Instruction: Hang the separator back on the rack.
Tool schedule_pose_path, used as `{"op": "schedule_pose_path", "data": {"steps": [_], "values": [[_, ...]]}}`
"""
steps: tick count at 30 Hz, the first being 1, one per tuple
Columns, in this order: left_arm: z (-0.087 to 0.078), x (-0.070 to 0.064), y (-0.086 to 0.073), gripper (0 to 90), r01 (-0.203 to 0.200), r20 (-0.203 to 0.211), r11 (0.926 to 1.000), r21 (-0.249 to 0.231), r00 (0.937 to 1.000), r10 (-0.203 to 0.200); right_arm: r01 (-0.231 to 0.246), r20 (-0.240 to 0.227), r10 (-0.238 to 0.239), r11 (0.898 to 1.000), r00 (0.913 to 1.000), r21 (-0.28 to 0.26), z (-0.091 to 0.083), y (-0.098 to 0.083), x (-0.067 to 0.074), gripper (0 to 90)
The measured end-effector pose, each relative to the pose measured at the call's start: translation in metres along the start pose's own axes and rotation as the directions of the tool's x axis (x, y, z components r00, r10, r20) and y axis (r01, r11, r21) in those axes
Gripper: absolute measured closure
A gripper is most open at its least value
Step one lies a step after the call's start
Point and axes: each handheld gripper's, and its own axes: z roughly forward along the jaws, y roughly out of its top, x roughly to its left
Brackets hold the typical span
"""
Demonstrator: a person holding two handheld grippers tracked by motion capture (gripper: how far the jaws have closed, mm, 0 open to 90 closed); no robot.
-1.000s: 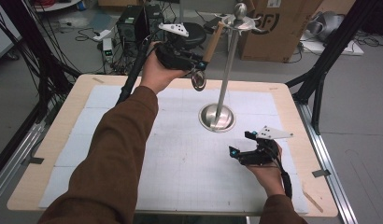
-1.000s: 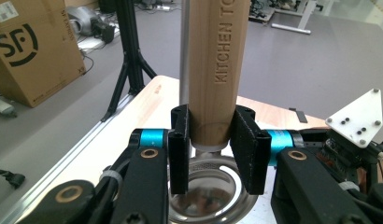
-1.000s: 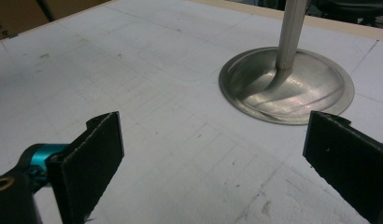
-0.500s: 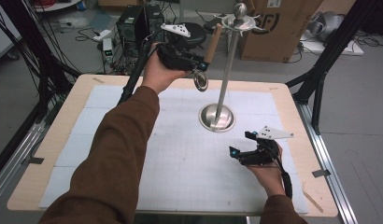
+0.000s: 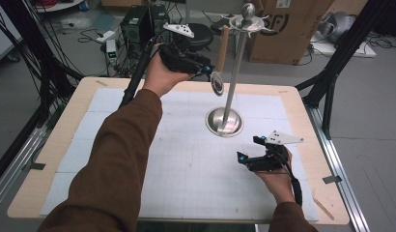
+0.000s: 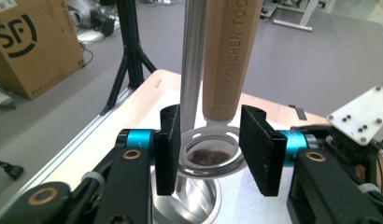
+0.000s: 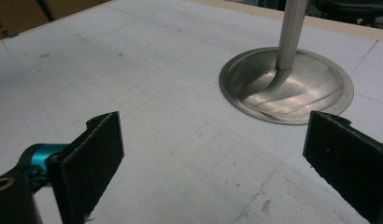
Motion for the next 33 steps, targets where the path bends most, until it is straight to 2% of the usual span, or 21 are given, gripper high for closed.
{"op": "schedule_pose_path", "data": {"steps": [2,8,21,25,33], "values": [[-0.003,0.001,-0.003,52.1,0.026,0.002,0.9994,0.024,0.9997,-0.026,0.001,-0.001,-0.001,1.000,1.0000,0.001,0.000,0.000,0.000,4.0],[-0.020,0.001,-0.013,44.7,0.033,-0.018,0.9975,0.063,0.9993,-0.032,0.008,0.002,-0.008,1.000,1.0000,0.010,0.001,0.000,0.002,4.0],[-0.069,0.006,-0.039,35.1,0.076,-0.083,0.9969,0.019,0.9937,-0.074,0.007,0.006,-0.007,1.000,1.0000,0.016,0.002,0.000,0.002,4.0],[-0.083,0.004,-0.048,33.4,0.077,-0.094,0.9970,0.009,0.9927,-0.076,0.007,0.004,-0.007,1.000,1.0000,0.016,0.002,0.000,0.002,4.0],[-0.097,0.002,-0.067,31.4,0.092,-0.103,0.9958,0.007,0.9906,-0.090,0.006,0.004,-0.006,1.000,1.0000,0.009,0.002,0.000,0.001,4.0]]}}
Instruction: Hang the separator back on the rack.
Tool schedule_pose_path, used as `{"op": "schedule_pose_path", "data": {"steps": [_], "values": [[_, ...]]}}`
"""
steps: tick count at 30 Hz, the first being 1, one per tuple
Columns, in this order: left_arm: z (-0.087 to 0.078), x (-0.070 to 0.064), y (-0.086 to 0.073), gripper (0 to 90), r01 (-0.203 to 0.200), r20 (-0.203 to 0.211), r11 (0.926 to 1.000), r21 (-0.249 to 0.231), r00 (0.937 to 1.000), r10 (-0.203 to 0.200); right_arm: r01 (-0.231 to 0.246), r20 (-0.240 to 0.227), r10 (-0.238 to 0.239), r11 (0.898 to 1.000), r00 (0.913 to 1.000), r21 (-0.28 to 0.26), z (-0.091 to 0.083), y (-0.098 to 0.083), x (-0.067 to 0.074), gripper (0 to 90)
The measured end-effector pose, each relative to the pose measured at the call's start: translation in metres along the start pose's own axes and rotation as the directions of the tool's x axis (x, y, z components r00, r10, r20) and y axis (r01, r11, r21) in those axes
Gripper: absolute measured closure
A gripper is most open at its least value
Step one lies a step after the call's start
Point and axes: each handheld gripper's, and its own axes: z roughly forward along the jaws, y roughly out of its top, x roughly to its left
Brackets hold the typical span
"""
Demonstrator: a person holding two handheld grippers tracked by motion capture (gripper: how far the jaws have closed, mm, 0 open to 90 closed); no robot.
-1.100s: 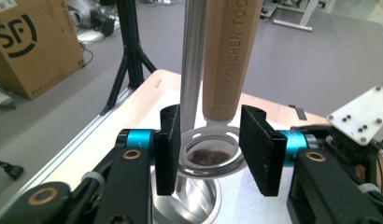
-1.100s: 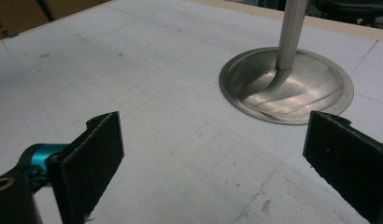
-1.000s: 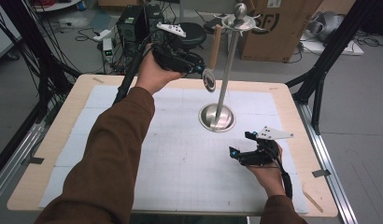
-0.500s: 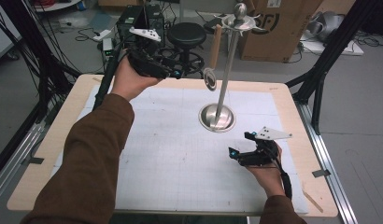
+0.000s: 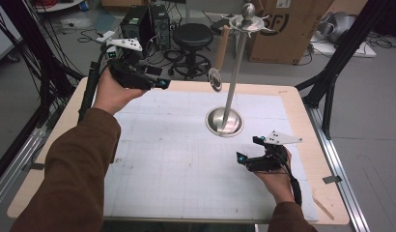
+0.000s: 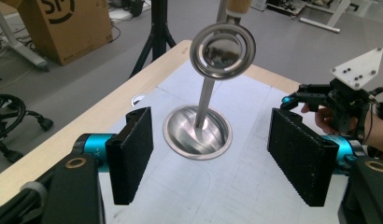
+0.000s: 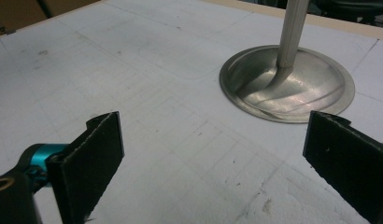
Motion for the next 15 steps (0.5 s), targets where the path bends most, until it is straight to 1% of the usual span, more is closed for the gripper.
{"op": "schedule_pose_path", "data": {"steps": [2,7,9,12,15], "values": [[-0.003,0.000,-0.005,30.8,0.006,0.003,1.0000,-0.007,1.0000,-0.006,-0.007,0.000,0.007,1.000,1.0000,0.003,0.000,0.000,0.000,4.0],[-0.010,0.003,-0.016,29.3,0.018,-0.011,0.9998,-0.003,0.9998,-0.018,-0.002,0.002,0.002,1.000,1.0000,0.005,0.000,0.000,-0.001,4.0],[-0.013,0.004,-0.020,28.4,0.020,-0.007,0.9997,-0.013,0.9998,-0.021,-0.002,0.001,0.002,1.000,1.0000,0.007,0.000,0.000,0.000,4.0],[-0.015,0.003,-0.027,27.5,0.026,-0.014,0.9995,-0.017,0.9996,-0.026,-0.003,0.004,0.003,1.000,1.0000,0.004,0.000,0.000,0.000,4.0],[-0.015,0.000,-0.033,24.8,0.022,-0.020,0.9997,-0.014,0.9996,-0.022,-0.004,0.004,0.004,1.000,1.0000,0.005,0.000,0.000,0.000,4.0]]}}
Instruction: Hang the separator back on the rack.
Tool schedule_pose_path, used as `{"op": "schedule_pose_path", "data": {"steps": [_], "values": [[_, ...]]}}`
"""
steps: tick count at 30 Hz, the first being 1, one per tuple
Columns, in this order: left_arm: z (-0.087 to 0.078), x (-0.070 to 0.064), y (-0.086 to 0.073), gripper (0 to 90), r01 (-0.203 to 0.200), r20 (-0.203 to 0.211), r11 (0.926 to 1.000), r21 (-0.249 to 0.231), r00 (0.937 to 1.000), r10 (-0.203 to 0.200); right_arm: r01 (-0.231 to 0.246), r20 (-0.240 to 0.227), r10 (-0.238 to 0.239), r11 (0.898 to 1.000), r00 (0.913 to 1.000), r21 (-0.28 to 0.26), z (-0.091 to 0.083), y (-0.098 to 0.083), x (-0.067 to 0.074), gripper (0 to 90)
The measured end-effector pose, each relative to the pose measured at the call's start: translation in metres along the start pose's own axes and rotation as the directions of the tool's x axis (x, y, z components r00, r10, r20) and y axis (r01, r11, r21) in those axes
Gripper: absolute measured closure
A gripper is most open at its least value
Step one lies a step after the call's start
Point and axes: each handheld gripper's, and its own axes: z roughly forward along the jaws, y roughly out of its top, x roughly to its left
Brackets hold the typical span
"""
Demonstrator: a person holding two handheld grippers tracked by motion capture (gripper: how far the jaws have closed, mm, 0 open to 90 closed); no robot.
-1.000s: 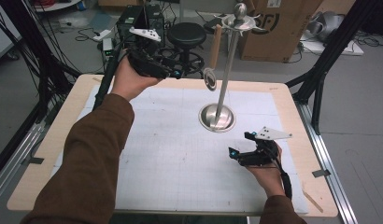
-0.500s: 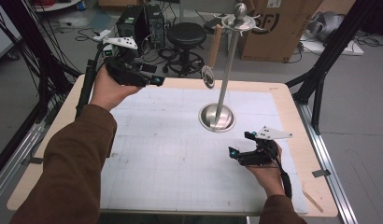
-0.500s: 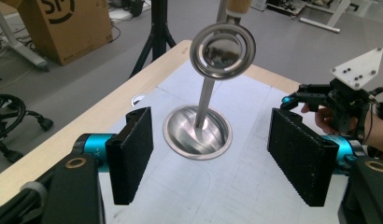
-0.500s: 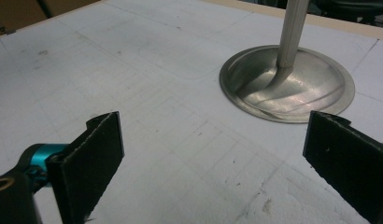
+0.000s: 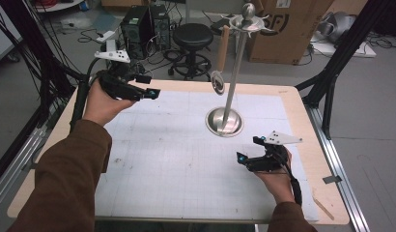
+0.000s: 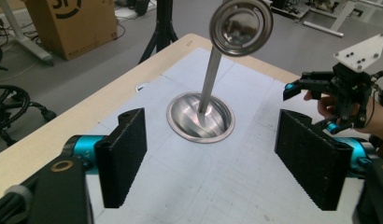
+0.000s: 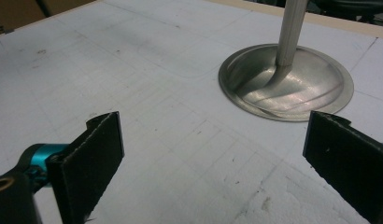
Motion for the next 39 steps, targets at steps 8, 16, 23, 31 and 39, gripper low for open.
{"op": "schedule_pose_path", "data": {"steps": [8,16,23,31,39], "values": [[-0.006,-0.010,-0.012,19.0,-0.018,0.013,0.9995,-0.024,0.9997,0.019,0.000,0.001,0.000,1.000,1.0000,-0.002,0.000,0.000,0.000,4.0],[-0.012,-0.019,-0.026,13.9,-0.026,0.010,0.9988,-0.042,0.9996,0.026,0.000,0.000,0.000,1.000,1.0000,-0.002,0.000,0.000,0.000,4.0],[-0.018,-0.020,-0.045,11.5,-0.020,-0.001,0.9988,-0.046,0.9998,0.020,0.004,-0.006,-0.004,1.000,1.0000,0.001,0.000,0.000,0.001,4.0],[-0.025,-0.019,-0.076,6.3,0.012,0.014,0.9967,-0.080,0.9998,-0.011,0.001,-0.005,-0.001,1.000,1.0000,0.001,0.000,0.000,0.001,4.0],[-0.033,-0.020,-0.103,5.7,0.035,0.009,0.9949,-0.094,0.9994,-0.035,0.003,-0.002,-0.003,1.000,1.0000,0.008,0.001,0.000,0.001,4.0]]}}
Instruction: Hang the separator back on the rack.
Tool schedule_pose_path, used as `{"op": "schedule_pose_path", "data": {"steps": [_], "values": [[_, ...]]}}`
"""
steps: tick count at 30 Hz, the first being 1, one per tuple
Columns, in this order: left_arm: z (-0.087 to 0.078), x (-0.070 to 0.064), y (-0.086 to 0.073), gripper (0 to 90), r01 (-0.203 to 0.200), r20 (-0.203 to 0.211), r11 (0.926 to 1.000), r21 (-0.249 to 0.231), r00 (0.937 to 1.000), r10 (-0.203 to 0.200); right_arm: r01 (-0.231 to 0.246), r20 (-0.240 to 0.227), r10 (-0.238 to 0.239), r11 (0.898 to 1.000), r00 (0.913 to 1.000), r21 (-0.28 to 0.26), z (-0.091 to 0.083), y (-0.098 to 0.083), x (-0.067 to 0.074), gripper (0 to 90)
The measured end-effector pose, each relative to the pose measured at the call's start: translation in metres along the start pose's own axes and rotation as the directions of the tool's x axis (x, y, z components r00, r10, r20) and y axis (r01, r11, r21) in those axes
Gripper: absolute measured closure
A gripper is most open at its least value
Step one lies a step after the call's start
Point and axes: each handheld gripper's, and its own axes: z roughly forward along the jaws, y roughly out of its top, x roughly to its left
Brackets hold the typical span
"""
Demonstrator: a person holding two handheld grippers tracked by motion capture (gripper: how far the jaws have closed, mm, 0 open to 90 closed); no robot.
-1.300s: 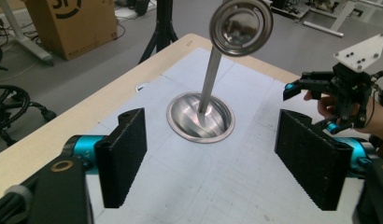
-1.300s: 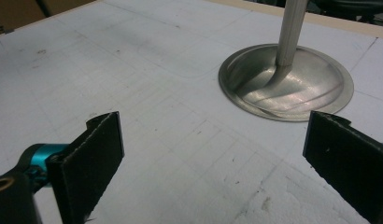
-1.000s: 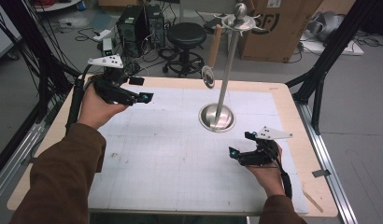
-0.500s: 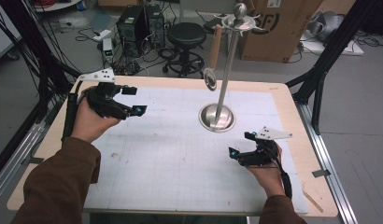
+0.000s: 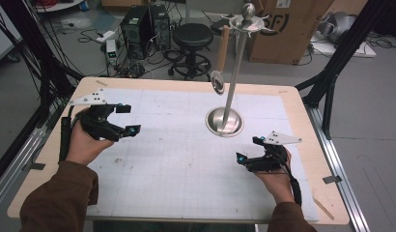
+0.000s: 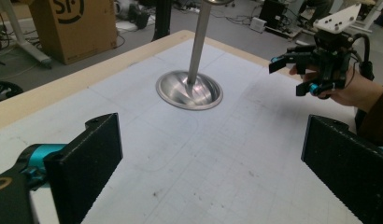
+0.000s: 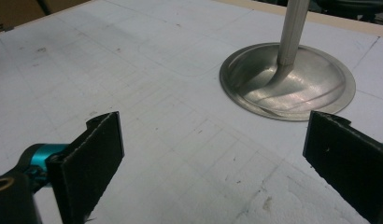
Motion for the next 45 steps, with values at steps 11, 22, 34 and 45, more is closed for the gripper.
{"op": "schedule_pose_path", "data": {"steps": [11,22,34,45], "values": [[-0.002,-0.006,-0.028,1.6,0.023,0.009,0.9996,0.014,0.9997,-0.023,0.001,-0.004,-0.001,1.000,1.0000,0.004,0.001,0.000,0.000,4.0],[-0.005,-0.013,-0.042,1.6,0.015,-0.005,0.9998,0.015,0.9999,-0.015,0.005,-0.004,-0.005,1.000,1.0000,0.009,0.002,-0.001,0.000,4.0],[0.006,-0.015,-0.055,1.6,0.014,-0.025,0.9992,0.039,0.9996,-0.013,0.003,-0.002,-0.003,1.000,1.0000,0.005,0.001,-0.001,0.000,4.0],[0.006,-0.013,-0.061,1.6,0.020,-0.025,0.9989,0.043,0.9995,-0.019,0.011,0.000,-0.011,1.000,0.9999,0.019,0.004,-0.002,-0.001,4.0]]}}
